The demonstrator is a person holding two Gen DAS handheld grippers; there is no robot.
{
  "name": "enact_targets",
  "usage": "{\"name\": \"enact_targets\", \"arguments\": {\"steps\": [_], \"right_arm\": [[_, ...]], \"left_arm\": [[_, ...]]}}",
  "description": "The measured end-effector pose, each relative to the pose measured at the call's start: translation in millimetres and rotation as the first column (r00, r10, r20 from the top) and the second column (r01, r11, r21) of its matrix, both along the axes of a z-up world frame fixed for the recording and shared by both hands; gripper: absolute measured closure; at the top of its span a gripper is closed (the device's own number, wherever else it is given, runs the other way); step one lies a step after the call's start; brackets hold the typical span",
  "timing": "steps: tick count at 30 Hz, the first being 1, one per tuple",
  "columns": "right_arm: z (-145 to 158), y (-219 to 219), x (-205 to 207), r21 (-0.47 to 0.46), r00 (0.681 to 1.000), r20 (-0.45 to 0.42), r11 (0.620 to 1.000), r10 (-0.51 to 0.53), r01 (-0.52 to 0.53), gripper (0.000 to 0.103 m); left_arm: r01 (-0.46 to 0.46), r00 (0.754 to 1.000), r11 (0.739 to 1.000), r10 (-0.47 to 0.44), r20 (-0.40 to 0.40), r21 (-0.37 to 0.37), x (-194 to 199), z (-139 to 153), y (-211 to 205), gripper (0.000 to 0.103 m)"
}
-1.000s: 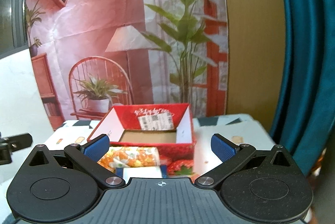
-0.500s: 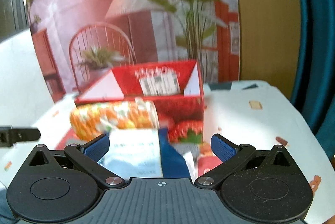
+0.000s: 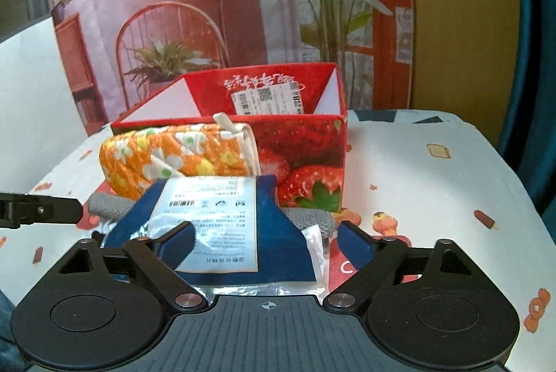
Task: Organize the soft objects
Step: 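Close the left tool on the blue-and-white packaged bag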
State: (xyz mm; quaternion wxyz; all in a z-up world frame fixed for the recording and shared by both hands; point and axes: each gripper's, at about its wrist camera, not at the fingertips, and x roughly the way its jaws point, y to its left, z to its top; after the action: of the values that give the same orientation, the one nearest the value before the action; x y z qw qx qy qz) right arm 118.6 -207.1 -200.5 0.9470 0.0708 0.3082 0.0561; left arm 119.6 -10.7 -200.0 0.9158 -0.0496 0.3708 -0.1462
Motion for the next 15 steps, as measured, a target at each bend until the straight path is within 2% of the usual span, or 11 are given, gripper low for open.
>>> {"name": "enact_targets", "arguments": {"steps": [3,7,11,15], "right_arm": [[-1,-1,5,0.011,1.000,0.012,1.000,0.023,-0.023,0.020],[-1,-1,19,0.009,0.998,0.018,0.998,0.064,-0.064,0.020],[-8,-1,34,0.015,0.995,-0.003,0.995,0.100,-0.100,0.022],[-17,-2,46,0.022,0.986,-0.043,0.986,0.164,-0.163,0.025]], "left_arm": [[0.027,0.999,0.999,-0.027,-0.030,-0.024,7,-8,-4,0.061],[0.052,0.997,0.997,-0.054,-0.050,-0.048,21,-12,-7,0.061],[0.072,0.987,0.992,-0.086,-0.135,-0.102,47,-25,-10,0.061],[0.129,0.976,0.990,-0.138,-0.172,-0.059,59,-35,-21,0.061]]}}
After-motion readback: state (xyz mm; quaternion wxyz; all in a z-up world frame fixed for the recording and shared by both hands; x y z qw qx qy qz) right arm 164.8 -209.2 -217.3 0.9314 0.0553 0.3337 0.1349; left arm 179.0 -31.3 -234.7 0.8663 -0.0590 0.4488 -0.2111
